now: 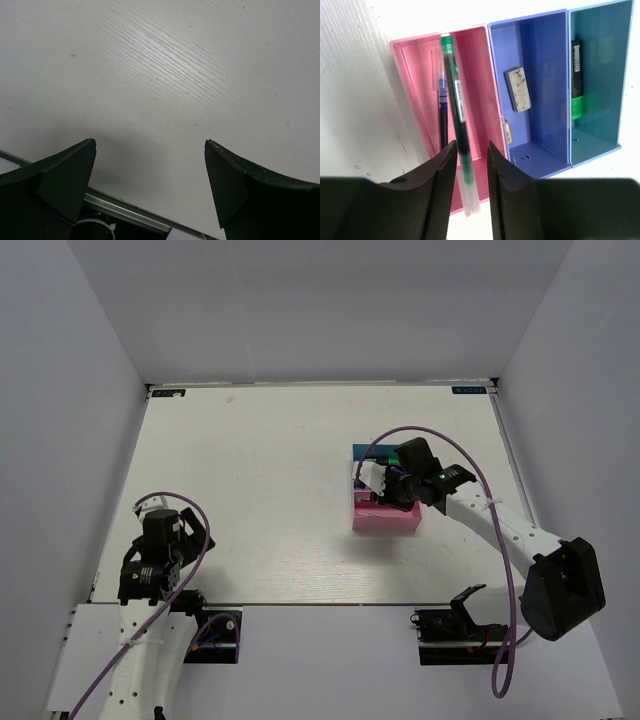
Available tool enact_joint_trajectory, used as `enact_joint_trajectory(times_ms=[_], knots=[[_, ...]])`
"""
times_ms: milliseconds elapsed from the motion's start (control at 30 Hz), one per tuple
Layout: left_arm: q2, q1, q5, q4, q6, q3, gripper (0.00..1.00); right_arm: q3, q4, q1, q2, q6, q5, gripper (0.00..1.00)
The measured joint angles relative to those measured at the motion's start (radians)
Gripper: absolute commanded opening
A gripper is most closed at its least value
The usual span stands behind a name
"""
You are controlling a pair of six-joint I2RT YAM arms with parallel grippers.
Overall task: Sort the stationery into containers
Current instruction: Place the pen in the storage box, then reset both arms
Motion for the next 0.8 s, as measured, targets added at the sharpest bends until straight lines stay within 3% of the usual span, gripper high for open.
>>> enact_joint_trajectory(times_ms=[300,333,400,433,467,500,533,567,600,633,667,700,733,767,800], knots=[[0.003,0.000,0.000,0.000,0.000,0.000,1.00,0.000,0.000,-0.017,0.004,0.010,-0.003,0.39],[0.004,0.000,0.000,0.000,0.000,0.000,1.00,0.000,0.000,-0.018,0.005,0.011,-0.004,0.36],[0.004,0.000,0.000,0.000,0.000,0.000,1.00,0.000,0.002,-0.021,0.005,0.021,-0.004,0.00],[0.004,0.000,0.000,0.000,0.000,0.000,0.98,0.000,0.004,-0.022,0.005,0.036,-0.003,0.00],[0.005,0.000,0.001,0.000,0.000,0.000,0.84,0.002,0.006,-0.023,0.005,0.060,0.001,0.00],[0.005,0.000,0.004,0.002,0.000,-0.001,0.62,0.005,0.009,-0.027,0.005,0.112,0.011,0.00],[0.005,0.000,0.010,0.006,-0.003,-0.003,0.26,0.011,0.018,-0.032,0.005,0.167,0.020,0.00],[0.005,0.000,0.021,0.011,0.005,-0.005,0.00,0.019,0.032,-0.037,0.002,0.222,0.036,0.00],[0.005,0.000,0.039,0.019,0.015,-0.010,0.00,0.031,0.046,-0.043,-0.002,0.283,0.051,0.00],[0.005,0.000,0.058,0.028,0.025,-0.014,0.00,0.048,0.055,-0.051,-0.007,0.354,0.063,0.16],[0.006,0.000,0.087,0.039,0.037,-0.018,0.00,0.069,0.056,-0.058,-0.011,0.424,0.073,0.49],[0.009,0.000,0.121,0.054,0.045,-0.022,0.07,0.099,0.052,-0.065,-0.013,0.499,0.087,0.62],[0.014,0.000,0.156,0.069,0.056,-0.026,0.26,0.132,0.052,-0.069,-0.013,0.563,0.101,0.75],[0.023,0.000,0.188,0.080,0.071,-0.027,0.52,0.158,0.054,-0.074,-0.013,0.614,0.111,0.90],[0.035,0.000,0.225,0.090,0.082,-0.027,0.92,0.180,0.055,-0.077,-0.018,0.658,0.125,0.90]])
